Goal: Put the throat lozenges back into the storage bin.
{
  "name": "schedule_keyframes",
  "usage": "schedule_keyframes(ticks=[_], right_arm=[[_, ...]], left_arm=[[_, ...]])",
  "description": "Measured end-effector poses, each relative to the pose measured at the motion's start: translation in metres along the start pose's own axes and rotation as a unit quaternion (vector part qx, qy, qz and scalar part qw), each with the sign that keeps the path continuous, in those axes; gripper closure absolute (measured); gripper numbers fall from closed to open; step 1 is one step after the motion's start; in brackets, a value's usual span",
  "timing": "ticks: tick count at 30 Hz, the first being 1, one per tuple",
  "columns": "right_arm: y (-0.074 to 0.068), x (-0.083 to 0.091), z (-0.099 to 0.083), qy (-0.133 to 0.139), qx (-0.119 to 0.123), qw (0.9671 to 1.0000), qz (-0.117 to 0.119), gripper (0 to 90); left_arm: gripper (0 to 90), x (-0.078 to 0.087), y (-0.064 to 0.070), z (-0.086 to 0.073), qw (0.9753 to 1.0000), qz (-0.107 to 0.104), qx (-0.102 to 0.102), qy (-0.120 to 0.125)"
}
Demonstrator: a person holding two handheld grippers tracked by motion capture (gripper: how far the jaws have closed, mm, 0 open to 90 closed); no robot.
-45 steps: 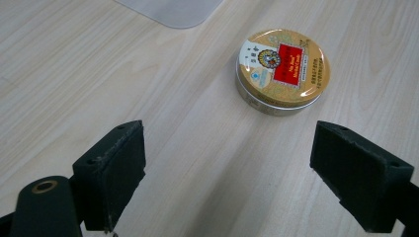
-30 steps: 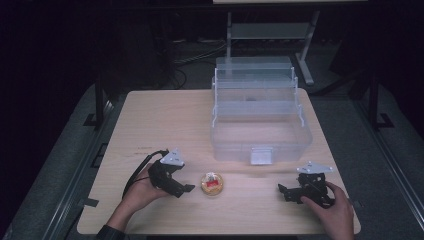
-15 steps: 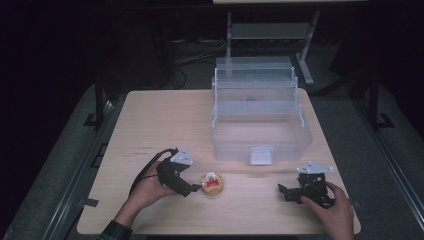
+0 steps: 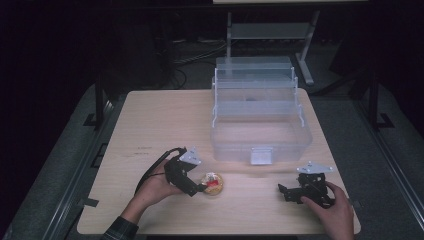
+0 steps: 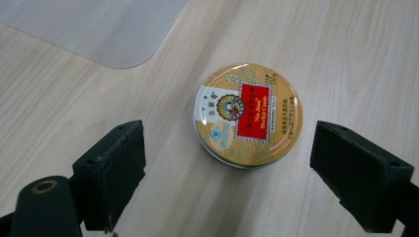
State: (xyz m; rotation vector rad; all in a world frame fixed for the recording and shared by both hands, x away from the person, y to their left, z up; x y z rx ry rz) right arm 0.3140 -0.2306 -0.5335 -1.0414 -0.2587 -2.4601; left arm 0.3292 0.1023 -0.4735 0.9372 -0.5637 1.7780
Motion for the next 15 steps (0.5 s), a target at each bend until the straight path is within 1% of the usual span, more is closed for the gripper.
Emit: schedule_keyframes(ticks=[2, 4, 5, 7, 9, 10, 12, 13, 15], right_arm=[[0.000, 0.000, 0.000, 0.000, 0.000, 1.0000, 0.000, 0.0], [0.000, 0.000, 0.000, 0.000, 0.000, 1.0000, 0.000, 0.0], [0.000, 0.000, 0.000, 0.000, 0.000, 1.0000, 0.000, 0.0], [0.000, 0.000, 0.000, 0.000, 0.000, 1.0000, 0.000, 0.0], [0.000, 0.000, 0.000, 0.000, 0.000, 1.0000, 0.000, 0.0], [0.000, 0.000, 0.000, 0.000, 0.000, 1.0000, 0.000, 0.0], [0.000, 0.000, 0.000, 0.000, 0.000, 1.0000, 0.000, 0.0], [0.000, 0.000, 0.000, 0.000, 0.000, 1.0000, 0.000, 0.0], [0.000, 0.000, 0.000, 0.000, 0.000, 1.0000, 0.000, 0.0]], left_arm=[[13.2, -0.001, 0.000, 0.001, 0.9999, -0.001, -0.008, -0.006], [13.2, -0.003, 0.001, 0.002, 0.9999, -0.003, -0.008, -0.008], [13.2, -0.004, 0.001, 0.003, 0.9999, -0.003, -0.012, -0.012], [13.2, -0.006, 0.001, 0.004, 0.9998, -0.006, -0.012, -0.012], [13.2, -0.009, 0.002, 0.005, 0.9999, -0.008, -0.006, -0.010], [13.2, -0.009, 0.002, 0.004, 0.9997, -0.009, -0.013, -0.018], [13.2, -0.013, 0.003, 0.005, 0.9997, -0.012, -0.010, -0.017], [13.2, -0.014, 0.003, 0.005, 0.9996, -0.013, -0.011, -0.021], [13.1, -0.016, 0.004, 0.006, 0.9994, -0.015, -0.017, -0.027]])
Point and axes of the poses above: each handheld gripper's, and its own axes: x roughly backward along the jaws, z roughly out of its top, y roughly to its right, the point moved 7 cm from there along -x, roughly forward along the jaws, and after that the axes turned 2 degrees about x, right-handed, at the moved point
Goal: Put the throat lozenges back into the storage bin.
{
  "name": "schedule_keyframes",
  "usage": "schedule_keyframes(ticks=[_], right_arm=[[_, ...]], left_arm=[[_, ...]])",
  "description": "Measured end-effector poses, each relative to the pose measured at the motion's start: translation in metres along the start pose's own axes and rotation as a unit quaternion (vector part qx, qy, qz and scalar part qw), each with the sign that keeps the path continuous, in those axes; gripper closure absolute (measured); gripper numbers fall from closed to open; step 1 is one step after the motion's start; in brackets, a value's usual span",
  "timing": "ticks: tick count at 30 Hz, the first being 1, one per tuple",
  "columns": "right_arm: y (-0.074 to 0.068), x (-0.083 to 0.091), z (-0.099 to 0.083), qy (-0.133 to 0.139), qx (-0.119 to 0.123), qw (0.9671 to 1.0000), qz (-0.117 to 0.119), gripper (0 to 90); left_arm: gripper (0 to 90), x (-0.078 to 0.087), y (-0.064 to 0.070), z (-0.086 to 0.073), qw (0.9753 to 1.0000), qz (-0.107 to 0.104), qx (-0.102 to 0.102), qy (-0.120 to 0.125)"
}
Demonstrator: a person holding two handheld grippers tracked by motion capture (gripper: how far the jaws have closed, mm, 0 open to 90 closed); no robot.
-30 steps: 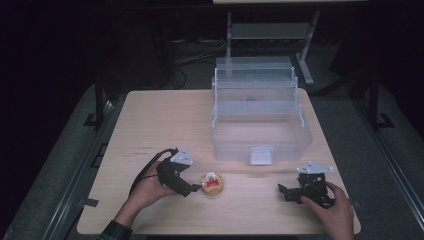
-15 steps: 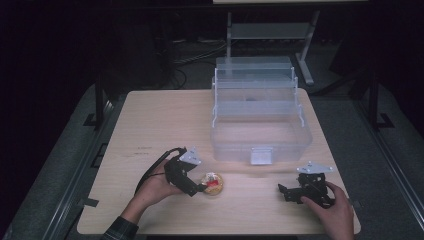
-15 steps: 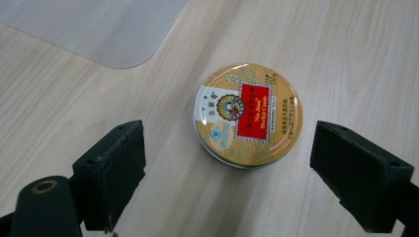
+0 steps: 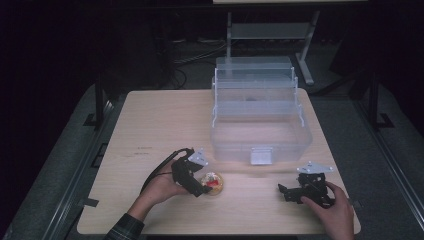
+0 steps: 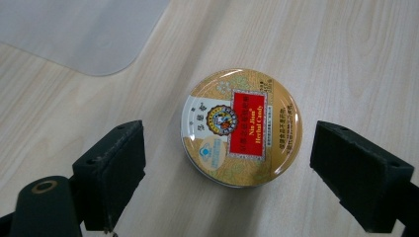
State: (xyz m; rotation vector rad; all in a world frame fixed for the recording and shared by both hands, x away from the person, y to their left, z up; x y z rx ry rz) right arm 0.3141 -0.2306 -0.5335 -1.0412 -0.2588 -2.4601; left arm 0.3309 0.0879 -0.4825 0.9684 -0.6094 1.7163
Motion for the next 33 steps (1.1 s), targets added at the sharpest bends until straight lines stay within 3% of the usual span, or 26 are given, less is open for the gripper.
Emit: schedule_keyframes(ticks=[4, 19, 33], right_arm=[[0.000, 0.000, 0.000, 0.000, 0.000, 1.0000, 0.000, 0.0], [0.000, 0.000, 0.000, 0.000, 0.000, 1.0000, 0.000, 0.0], [0.000, 0.000, 0.000, 0.000, 0.000, 1.0000, 0.000, 0.0]], left_arm=[[12.9, -0.006, 0.003, 0.002, 1.0000, -0.003, 0.003, -0.001], [12.5, -0.024, 0.008, 0.006, 0.9994, -0.006, -0.014, -0.031], [12.5, -0.037, 0.010, 0.008, 0.9985, 0.003, -0.027, -0.048]])
Point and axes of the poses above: each handheld gripper's, and its own axes: x roughly backward along the jaws, z roughly out of its top, y roughly to its right, the point moved 7 cm from there along -x, roughly forward along the jaws, and after that the axes turned 2 degrees about x, right-handed, at the moved point
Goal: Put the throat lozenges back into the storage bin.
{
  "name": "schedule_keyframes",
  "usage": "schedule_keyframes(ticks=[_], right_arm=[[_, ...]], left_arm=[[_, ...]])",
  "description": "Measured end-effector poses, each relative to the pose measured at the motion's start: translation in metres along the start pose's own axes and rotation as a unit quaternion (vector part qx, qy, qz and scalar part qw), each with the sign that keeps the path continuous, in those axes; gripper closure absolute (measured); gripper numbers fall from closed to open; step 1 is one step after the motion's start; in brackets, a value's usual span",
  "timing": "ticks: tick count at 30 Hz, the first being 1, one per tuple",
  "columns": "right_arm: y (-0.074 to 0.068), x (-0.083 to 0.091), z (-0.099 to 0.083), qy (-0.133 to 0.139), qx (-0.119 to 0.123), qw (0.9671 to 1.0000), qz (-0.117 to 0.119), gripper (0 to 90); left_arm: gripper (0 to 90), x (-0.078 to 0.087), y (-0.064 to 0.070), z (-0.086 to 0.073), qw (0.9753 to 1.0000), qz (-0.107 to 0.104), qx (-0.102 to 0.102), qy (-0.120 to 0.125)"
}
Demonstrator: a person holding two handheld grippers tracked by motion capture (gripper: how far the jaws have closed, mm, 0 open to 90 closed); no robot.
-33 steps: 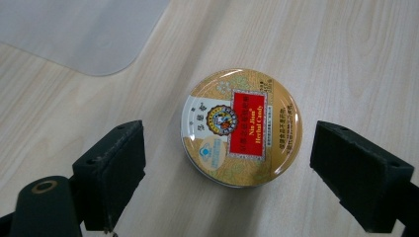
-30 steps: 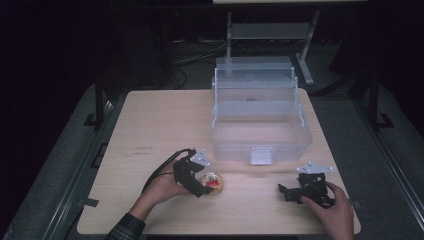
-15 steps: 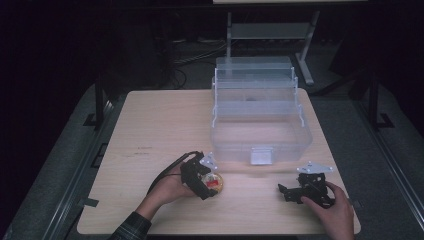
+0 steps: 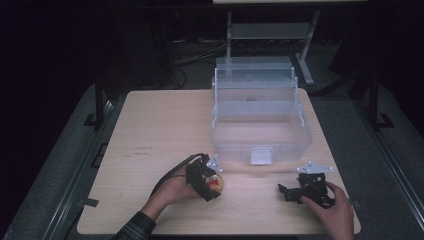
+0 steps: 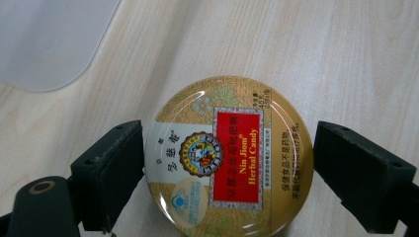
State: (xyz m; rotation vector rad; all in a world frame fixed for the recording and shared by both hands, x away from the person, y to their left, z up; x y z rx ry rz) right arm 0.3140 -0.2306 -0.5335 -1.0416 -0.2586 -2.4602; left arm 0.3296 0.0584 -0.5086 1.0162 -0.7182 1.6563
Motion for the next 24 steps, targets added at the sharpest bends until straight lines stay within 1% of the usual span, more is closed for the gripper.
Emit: schedule_keyframes(ticks=[3, 5, 10, 14, 24], right_arm=[[0.0000, 0.0000, 0.0000, 0.000, 0.000, 1.0000, 0.000, 0.0], [0.0000, 0.0000, 0.0000, 0.000, 0.000, 1.0000, 0.000, 0.0], [0.0000, 0.0000, 0.0000, 0.000, 0.000, 1.0000, 0.000, 0.0], [0.0000, 0.0000, 0.0000, 0.000, 0.000, 1.0000, 0.000, 0.0], [0.0000, 0.0000, 0.0000, 0.000, 0.000, 1.0000, 0.000, 0.0]], left_arm=[[12.6, -0.0028, 0.0016, 0.0005, 1.0000, 0.001, 0.001, -0.001], [12.7, -0.0030, 0.0009, -0.0003, 1.0000, 0.001, -0.004, -0.008], [14.3, -0.0040, 0.0007, -0.0006, 0.9999, 0.004, -0.006, -0.011], [19.0, -0.0033, 0.0004, -0.0006, 0.9999, 0.006, -0.004, -0.010], [19.7, -0.0031, 0.0004, -0.0009, 0.9999, 0.005, -0.003, -0.011]])
Point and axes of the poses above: each handheld gripper's, and its own axes: x roughly backward along the jaws, z roughly out of its top, y roughly to its right, the point moved 7 cm from there along -x, roughly forward along the jaws, and after that the axes turned 2 degrees about x, right-handed, at the moved point
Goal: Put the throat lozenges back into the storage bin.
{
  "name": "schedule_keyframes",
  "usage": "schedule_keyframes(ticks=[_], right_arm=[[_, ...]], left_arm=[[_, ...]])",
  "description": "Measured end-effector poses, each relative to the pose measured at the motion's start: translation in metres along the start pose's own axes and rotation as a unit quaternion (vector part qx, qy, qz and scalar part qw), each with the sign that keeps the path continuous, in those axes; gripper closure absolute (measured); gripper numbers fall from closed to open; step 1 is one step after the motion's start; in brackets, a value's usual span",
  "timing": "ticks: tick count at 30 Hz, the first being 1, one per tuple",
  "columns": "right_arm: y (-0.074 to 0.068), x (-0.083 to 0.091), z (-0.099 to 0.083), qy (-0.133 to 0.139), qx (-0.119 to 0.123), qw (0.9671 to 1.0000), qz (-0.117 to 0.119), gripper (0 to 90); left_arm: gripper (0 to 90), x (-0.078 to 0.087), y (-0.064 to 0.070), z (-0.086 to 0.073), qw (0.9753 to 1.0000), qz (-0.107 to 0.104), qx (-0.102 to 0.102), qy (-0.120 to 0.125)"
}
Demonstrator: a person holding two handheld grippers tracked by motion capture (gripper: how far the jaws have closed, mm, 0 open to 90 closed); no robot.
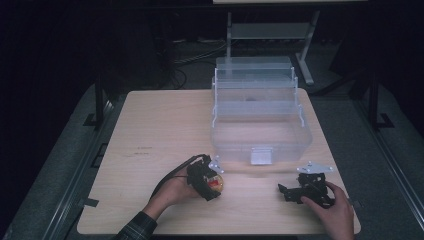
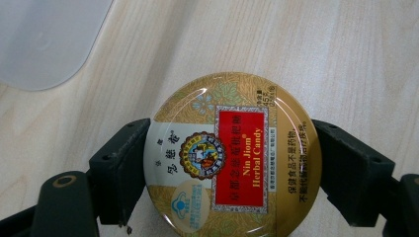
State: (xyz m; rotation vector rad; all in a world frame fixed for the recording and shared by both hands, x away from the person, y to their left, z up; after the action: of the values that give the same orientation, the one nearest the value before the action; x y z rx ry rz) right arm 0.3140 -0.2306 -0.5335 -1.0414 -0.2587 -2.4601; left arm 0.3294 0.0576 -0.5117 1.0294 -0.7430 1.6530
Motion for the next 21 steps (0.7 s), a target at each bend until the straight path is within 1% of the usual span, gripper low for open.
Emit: schedule_keyframes(ticks=[6, 12, 13, 14, 16, 17, 21], right_arm=[[0.000, 0.000, 0.000, 0.000, 0.000, 1.0000, 0.000, 0.0], [0.000, 0.000, 0.000, 0.000, 0.000, 1.0000, 0.000, 0.0], [0.000, 0.000, 0.000, 0.000, 0.000, 1.0000, 0.000, 0.0], [0.000, 0.000, 0.000, 0.000, 0.000, 1.0000, 0.000, 0.0], [0.000, 0.000, 0.000, 0.000, 0.000, 1.0000, 0.000, 0.0], [0.000, 0.000, 0.000, 0.000, 0.000, 1.0000, 0.000, 0.0], [0.000, 0.000, 0.000, 0.000, 0.000, 1.0000, 0.000, 0.0]], left_arm=[[19.8, 0.003, -0.001, 0.000, 1.0000, -0.002, 0.004, -0.005], [19.8, 0.009, 0.000, 0.003, 0.9999, -0.005, 0.014, 0.006], [19.8, 0.011, 0.000, 0.004, 0.9999, -0.005, 0.010, 0.004], [19.8, 0.011, 0.000, 0.005, 0.9998, -0.005, 0.015, 0.008], [19.8, 0.013, 0.000, 0.006, 0.9999, -0.007, 0.013, 0.006], [19.8, 0.014, 0.001, 0.008, 0.9998, -0.007, 0.016, 0.011], [19.8, 0.018, 0.002, 0.011, 0.9998, -0.011, 0.014, 0.013]])
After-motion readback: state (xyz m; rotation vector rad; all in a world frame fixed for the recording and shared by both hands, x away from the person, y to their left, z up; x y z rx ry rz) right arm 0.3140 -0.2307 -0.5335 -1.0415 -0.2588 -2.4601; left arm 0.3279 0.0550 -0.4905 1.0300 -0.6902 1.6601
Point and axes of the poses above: each handheld gripper's, and its own axes: x roughly backward along the jaws, z roughly out of its top, y roughly to its right, the point moved 7 cm from there along -x, roughly forward along the jaws, and after that the axes turned 2 degrees about x, right-handed, at the moved point
